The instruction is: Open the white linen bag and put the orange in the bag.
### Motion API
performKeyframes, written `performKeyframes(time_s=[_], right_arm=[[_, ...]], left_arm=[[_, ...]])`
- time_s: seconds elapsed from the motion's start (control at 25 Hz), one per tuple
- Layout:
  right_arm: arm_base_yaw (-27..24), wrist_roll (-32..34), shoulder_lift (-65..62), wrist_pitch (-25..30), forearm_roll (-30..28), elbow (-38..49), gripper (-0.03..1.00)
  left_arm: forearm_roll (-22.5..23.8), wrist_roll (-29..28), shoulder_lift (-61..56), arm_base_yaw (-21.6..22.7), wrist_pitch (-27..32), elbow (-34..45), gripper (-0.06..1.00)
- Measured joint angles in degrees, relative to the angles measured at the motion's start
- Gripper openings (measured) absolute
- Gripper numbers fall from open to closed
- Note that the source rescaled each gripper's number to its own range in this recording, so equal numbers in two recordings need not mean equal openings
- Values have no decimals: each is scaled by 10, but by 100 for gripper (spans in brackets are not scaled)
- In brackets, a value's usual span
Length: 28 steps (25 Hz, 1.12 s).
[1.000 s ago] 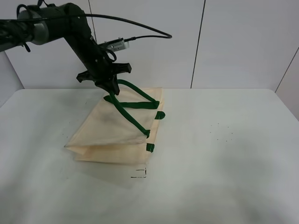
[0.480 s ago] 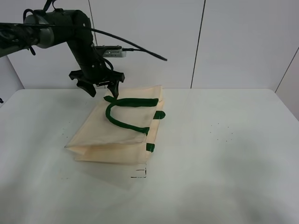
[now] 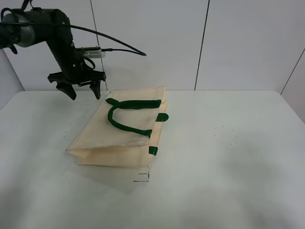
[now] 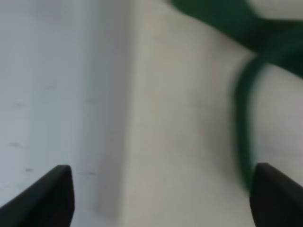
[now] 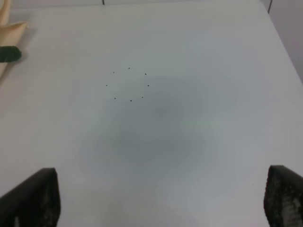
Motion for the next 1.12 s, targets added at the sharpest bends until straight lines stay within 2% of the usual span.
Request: performKeyframes(time_s=[0.16,0.28,0.44,0.64,0.84,1.12], right_arm=[[0,0,0,0,0,0,95],[0,0,0,0,0,0,95],[0,0,0,0,0,0,95],[0,0,0,0,0,0,95],[0,0,0,0,0,0,95],[0,0,0,0,0,0,95]], left_arm=[[1,4,0,61,7,0,92],[2,4,0,91,20,0,92],[6,5,-5,99,22,5,92],[6,5,-43,99,22,50,92],[3,5,-114,99,22,151,91],[3,5,-288,99,22,338,89]])
